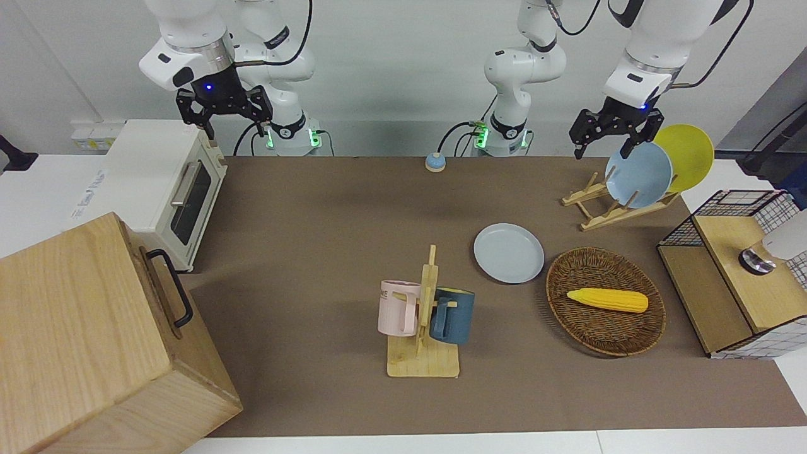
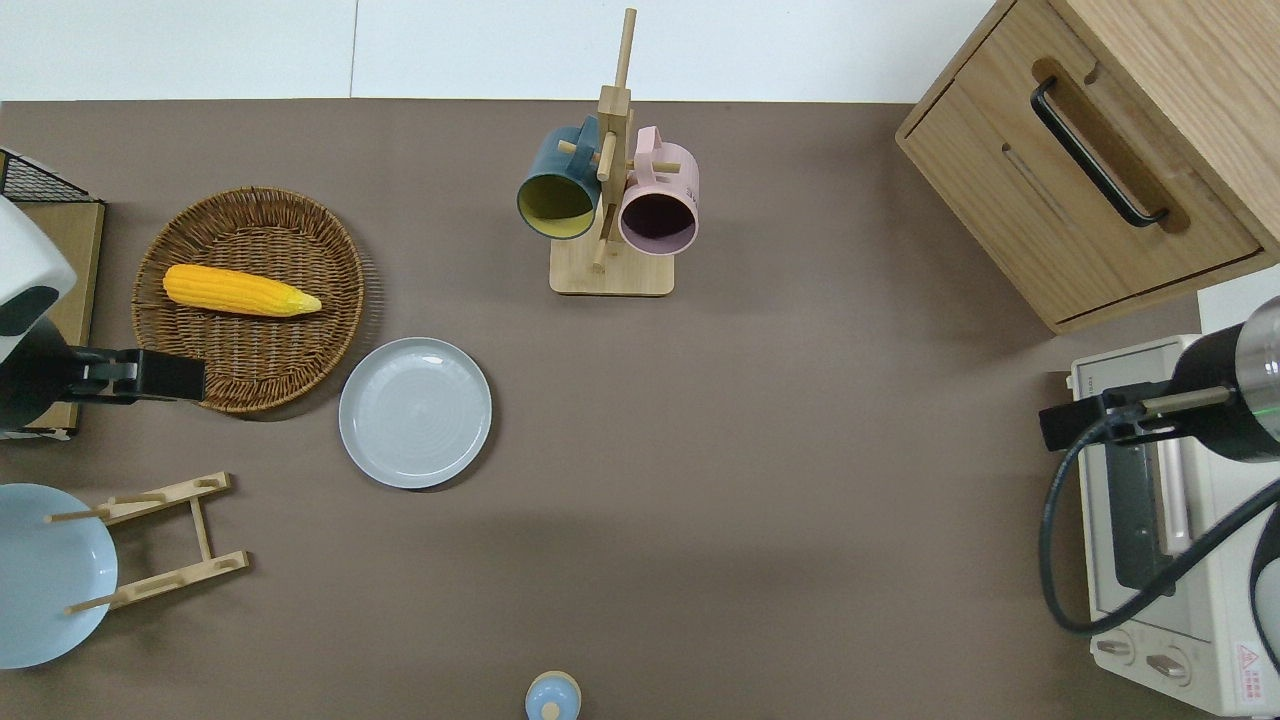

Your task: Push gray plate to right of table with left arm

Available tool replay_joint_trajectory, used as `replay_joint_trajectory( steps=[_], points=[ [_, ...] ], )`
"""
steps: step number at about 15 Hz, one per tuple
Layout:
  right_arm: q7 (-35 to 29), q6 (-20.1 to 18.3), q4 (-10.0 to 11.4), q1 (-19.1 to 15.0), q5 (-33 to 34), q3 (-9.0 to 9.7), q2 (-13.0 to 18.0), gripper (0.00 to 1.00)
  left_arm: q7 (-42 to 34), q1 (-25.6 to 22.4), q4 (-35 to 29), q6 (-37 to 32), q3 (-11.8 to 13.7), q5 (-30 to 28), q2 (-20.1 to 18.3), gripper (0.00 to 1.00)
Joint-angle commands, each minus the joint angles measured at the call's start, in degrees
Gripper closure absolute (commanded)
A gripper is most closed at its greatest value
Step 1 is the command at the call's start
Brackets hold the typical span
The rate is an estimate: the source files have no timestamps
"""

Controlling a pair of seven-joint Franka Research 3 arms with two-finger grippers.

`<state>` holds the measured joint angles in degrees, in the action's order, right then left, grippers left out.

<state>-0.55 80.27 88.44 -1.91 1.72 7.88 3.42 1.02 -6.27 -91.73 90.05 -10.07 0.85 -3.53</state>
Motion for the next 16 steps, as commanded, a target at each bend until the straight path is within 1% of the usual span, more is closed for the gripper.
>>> replay_joint_trajectory(
  steps=[1,6,10,11,16],
  points=[
    [0.5,-0.8,0.0,-1.3,0.5,1.09,0.5,0.005,0.2,0.6,0.9,-1.2,0.4,0.3,0.3,0.01],
    [0.5,-0.8,0.0,-1.3,0.5,1.09,0.5,0.005,0.2,0.6,0.8,-1.3,0.3,0.3,0.3,0.01],
    [0.5,-0.8,0.0,-1.3,0.5,1.09,0.5,0.007,0.3,0.5,0.1,-0.9,-0.3,0.4,0.2,0.01],
    [0.5,-0.8,0.0,-1.3,0.5,1.09,0.5,0.005,0.0,0.2,-0.4,-0.2,0.0,0.3,0.6,0.01],
    [0.5,-0.9,0.0,-1.3,0.5,1.09,0.5,0.005,-0.1,0.0,-7.5,6.2,0.3,-0.1,1.0,0.01]
  ],
)
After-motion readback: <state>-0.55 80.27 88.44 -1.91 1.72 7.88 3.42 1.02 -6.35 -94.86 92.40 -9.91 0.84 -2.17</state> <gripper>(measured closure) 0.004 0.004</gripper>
